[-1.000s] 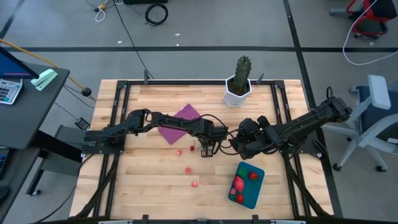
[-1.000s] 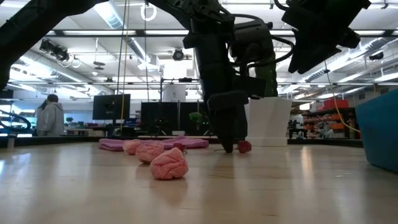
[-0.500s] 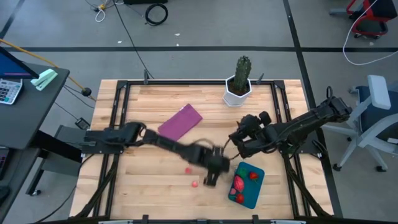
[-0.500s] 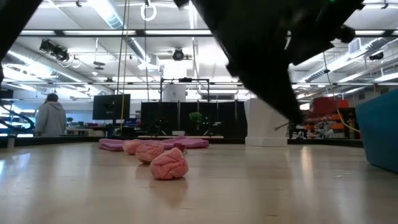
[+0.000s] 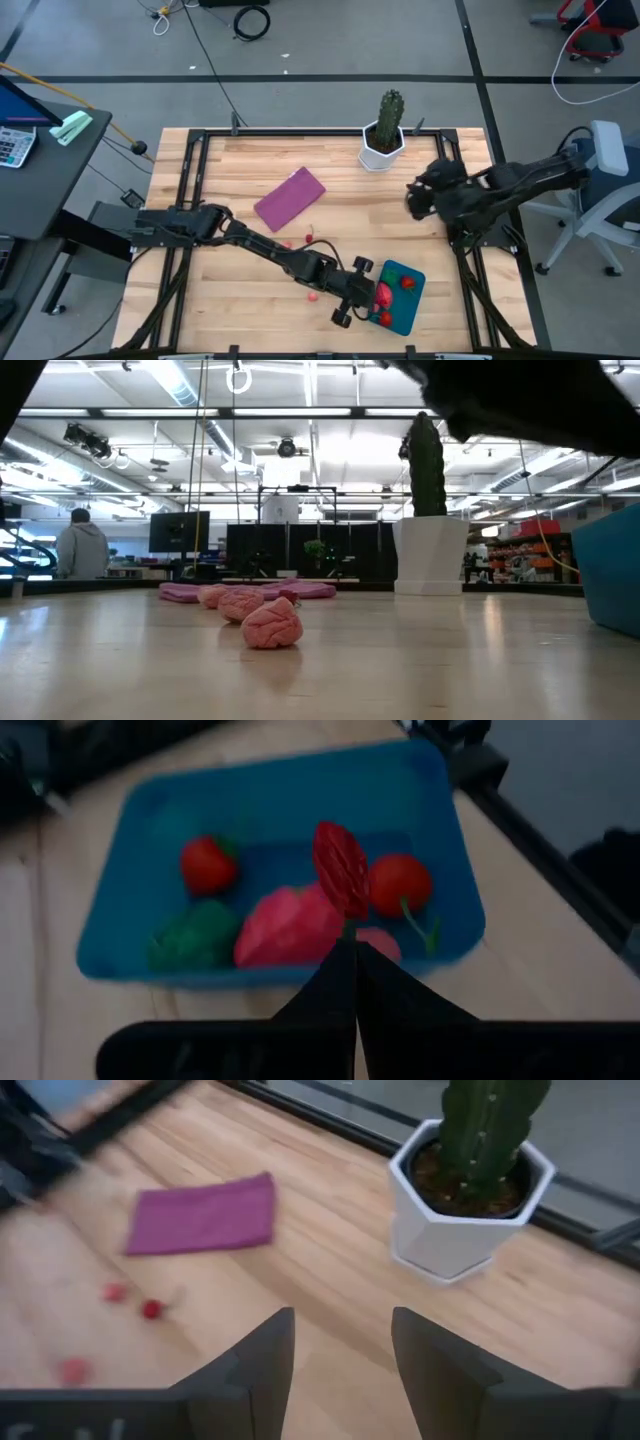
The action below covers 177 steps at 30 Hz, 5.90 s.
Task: Pick and placing Produce into tupperware
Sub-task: Put the cherry into the blue bin, then put the peach into the blue bin
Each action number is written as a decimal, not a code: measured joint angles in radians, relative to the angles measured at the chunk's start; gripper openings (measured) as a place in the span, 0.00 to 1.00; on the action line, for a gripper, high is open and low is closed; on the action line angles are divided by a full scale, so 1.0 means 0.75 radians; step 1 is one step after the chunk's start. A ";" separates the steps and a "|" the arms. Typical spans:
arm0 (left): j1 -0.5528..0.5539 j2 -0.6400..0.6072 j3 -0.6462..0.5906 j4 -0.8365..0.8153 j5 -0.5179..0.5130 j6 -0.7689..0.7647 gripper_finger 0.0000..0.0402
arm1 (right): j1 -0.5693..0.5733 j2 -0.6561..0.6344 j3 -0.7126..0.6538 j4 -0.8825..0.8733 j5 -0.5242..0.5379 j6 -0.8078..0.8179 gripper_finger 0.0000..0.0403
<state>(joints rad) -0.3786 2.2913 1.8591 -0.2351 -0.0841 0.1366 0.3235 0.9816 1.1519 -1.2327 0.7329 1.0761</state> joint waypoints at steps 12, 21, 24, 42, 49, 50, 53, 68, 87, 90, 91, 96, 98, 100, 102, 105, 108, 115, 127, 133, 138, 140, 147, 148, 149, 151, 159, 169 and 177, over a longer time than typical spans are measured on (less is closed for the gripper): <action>-0.040 -0.001 0.141 0.092 0.023 0.106 0.00 | 0.000 -0.084 0.000 0.023 -0.013 0.005 0.44; -0.009 0.135 0.129 0.145 0.040 0.007 0.00 | 0.000 0.021 -0.001 0.074 -0.015 0.004 0.44; -0.001 0.142 0.129 0.151 0.037 0.007 0.00 | 0.000 0.050 -0.001 0.075 -0.029 0.003 0.44; 0.013 0.199 0.132 0.183 0.114 0.008 0.11 | 0.000 0.071 -0.001 0.079 -0.044 0.004 0.44; 0.015 0.196 0.132 0.167 0.078 0.054 0.25 | 0.000 0.071 -0.001 0.079 -0.045 0.004 0.44; 0.014 0.181 0.132 0.134 0.051 0.082 0.27 | 0.000 0.071 -0.001 0.079 -0.045 0.003 0.44; 0.020 0.108 0.130 0.055 0.005 0.121 0.31 | 0.000 0.071 -0.001 0.081 -0.047 0.004 0.44; 0.284 -0.531 0.132 -0.983 -0.087 -0.031 0.31 | 0.085 0.150 -0.002 0.317 -0.252 -0.106 0.44; 0.463 -1.292 0.003 -1.780 -0.156 -0.483 0.28 | 0.136 0.793 -0.002 1.040 -0.286 -0.912 0.44; 0.463 -1.339 -0.095 -1.779 -0.211 -0.522 0.33 | 0.076 0.859 -0.002 1.194 -0.336 -0.956 0.44; 0.463 -1.354 -0.128 -1.780 -0.225 -0.521 0.34 | 0.053 0.884 -0.002 1.243 -0.389 -0.992 0.45; 0.464 -1.399 -0.274 -1.775 -0.306 -0.511 0.38 | -0.053 0.997 -0.002 1.417 -0.601 -1.013 0.50; 0.464 -1.398 -0.323 -1.759 -0.308 -0.484 0.39 | -0.083 1.042 -0.002 1.433 -0.607 -1.019 0.52; 0.464 -1.398 -0.368 -1.756 -0.309 -0.441 0.39 | -0.112 1.089 -0.002 1.475 -0.629 -1.019 0.54; 0.464 -1.398 -0.410 -1.723 -0.321 -0.392 0.39 | -0.138 1.132 -0.002 1.525 -0.678 -1.020 0.56; 0.475 -1.398 -0.458 -1.655 -0.368 -0.319 0.38 | -0.174 1.204 -0.002 1.660 -0.762 -1.052 0.59; 0.506 -1.397 -0.488 -1.600 -0.376 -0.276 0.39 | -0.205 1.263 -0.002 1.742 -0.815 -1.061 0.61; 0.580 -1.398 -0.490 -1.597 -0.376 -0.269 0.40 | -0.244 1.342 -0.002 1.748 -0.819 -1.053 0.61; 0.629 -1.398 -0.490 -1.545 -0.377 -0.239 0.34 | -0.266 1.420 -0.002 1.753 -0.780 -1.060 0.61; 0.629 -1.398 -0.490 -1.544 -0.377 -0.234 0.34 | -0.266 1.392 0.002 1.890 -0.758 -1.224 0.61; 0.628 -1.397 -0.490 -1.540 -0.376 -0.233 0.35 | -0.294 1.410 0.023 1.931 -0.811 -1.367 0.61; 0.629 -1.397 -0.490 -1.537 -0.376 -0.233 0.35 | -0.312 1.427 0.051 1.940 -0.832 -1.362 0.61; 0.628 -1.397 -0.490 -1.528 -0.376 -0.235 0.33 | -0.375 1.424 0.122 1.936 -0.892 -1.358 0.61; 0.628 -1.397 -0.490 -1.528 -0.375 -0.235 0.33 | -0.384 1.425 0.123 1.933 -0.911 -1.356 0.61; 0.628 -1.398 -0.490 -1.529 -0.376 -0.236 0.34 | -0.391 1.425 0.124 1.930 -0.924 -1.350 0.61; 0.628 -1.397 -0.490 -1.527 -0.376 -0.236 0.34 | -0.399 1.425 0.126 1.930 -0.929 -1.323 0.61; 0.628 -1.397 -0.490 -1.526 -0.376 -0.236 0.35 | -0.386 1.425 0.126 1.894 -0.955 -1.320 0.61; 0.628 -1.398 -0.490 -1.527 -0.375 -0.272 0.33 | -0.385 1.425 0.125 1.760 -0.949 -1.289 0.61; 0.628 -1.398 -0.490 -1.540 -0.375 -0.277 0.32 | -0.384 1.425 0.125 1.643 -0.987 -1.219 0.60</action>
<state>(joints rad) 0.0925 1.2430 1.4914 -1.3904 -0.3656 -0.0711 0.0353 2.0506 1.2453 -0.0007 -0.0070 0.1619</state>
